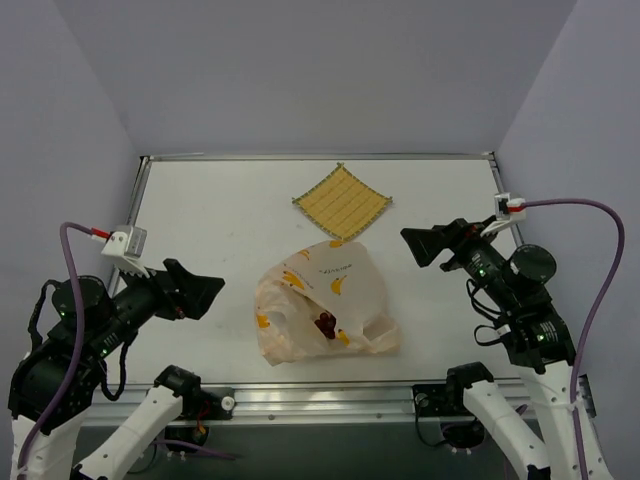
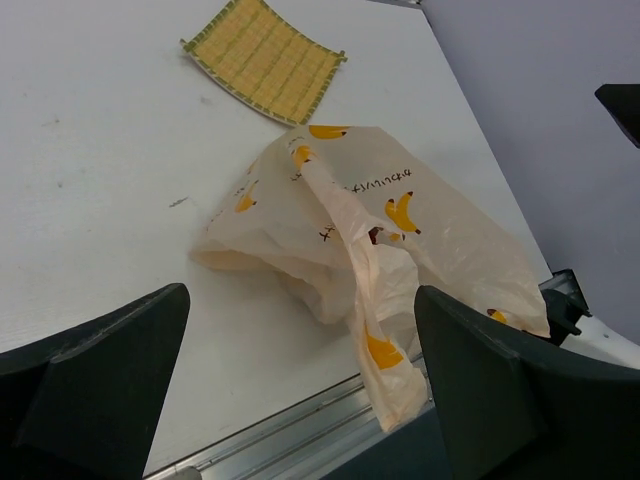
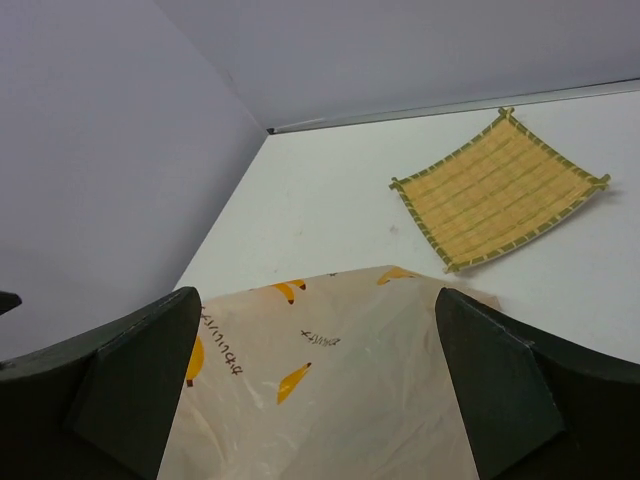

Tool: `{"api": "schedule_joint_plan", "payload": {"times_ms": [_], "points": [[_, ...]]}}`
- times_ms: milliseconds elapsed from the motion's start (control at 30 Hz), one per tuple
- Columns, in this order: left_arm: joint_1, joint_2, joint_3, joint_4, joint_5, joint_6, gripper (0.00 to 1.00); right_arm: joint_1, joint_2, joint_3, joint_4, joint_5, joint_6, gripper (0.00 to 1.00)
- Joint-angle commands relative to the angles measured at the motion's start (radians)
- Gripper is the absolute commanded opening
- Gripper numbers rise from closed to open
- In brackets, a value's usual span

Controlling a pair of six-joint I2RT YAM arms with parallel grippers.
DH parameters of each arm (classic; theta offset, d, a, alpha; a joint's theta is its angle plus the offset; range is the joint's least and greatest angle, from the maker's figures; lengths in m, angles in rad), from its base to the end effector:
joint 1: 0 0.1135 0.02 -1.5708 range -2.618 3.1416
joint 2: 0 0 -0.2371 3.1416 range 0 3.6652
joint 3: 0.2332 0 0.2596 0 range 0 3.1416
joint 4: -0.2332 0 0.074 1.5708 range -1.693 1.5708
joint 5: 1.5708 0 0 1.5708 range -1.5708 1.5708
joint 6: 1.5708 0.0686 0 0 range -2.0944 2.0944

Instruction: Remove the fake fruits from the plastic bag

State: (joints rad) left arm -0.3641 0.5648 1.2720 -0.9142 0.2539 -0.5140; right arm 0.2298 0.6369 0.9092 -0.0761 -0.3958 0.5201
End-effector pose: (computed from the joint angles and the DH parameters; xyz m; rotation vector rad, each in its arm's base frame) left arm 0.0968 -0.0553 0.4213 0.0524 1.8523 -0.8490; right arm 0.1801 0.0693 0.4070 -0.1367 1.4428 0.8909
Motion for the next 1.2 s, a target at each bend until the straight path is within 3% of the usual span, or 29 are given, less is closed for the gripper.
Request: {"api": "schedule_joint_plan", "payload": {"times_ms": [0, 167, 300, 500, 600, 767, 1033, 1167], "points": [[0.005, 0.015, 0.020, 0.028, 0.047, -0.046, 0.94, 0.003, -0.034, 0.039, -0.065, -0.058, -0.025, 1.00], [-0.005, 0.006, 0.003, 0.090, 0.183, -0.099, 0.94, 0.003, -0.043, 0.040, -0.113, -0.211, -0.026, 1.00], [-0.021, 0.027, -0.039, 0.146, 0.404, -0.164, 0.94, 0.003, -0.051, 0.030, -0.119, -0.348, -0.006, 1.00], [-0.062, 0.037, -0.103, 0.058, 0.433, -0.175, 0.94, 0.003, -0.056, 0.030, -0.164, -0.478, -0.026, 1.00], [-0.081, 0.043, -0.167, 0.078, 0.455, -0.185, 0.94, 0.003, -0.028, 0.052, -0.253, -0.451, -0.090, 1.00], [-0.128, 0.084, -0.215, 0.087, 0.397, -0.178, 0.94, 0.020, 0.000, 0.051, -0.343, -0.399, -0.152, 1.00], [-0.424, 0.210, -0.258, 0.215, 0.125, -0.236, 0.94, 0.075, -0.003, -0.001, -0.355, -0.333, -0.144, 1.00], [-0.492, 0.276, -0.243, 0.235, -0.004, -0.242, 0.95, 0.105, -0.022, -0.027, -0.373, -0.311, -0.141, 1.00]]}}
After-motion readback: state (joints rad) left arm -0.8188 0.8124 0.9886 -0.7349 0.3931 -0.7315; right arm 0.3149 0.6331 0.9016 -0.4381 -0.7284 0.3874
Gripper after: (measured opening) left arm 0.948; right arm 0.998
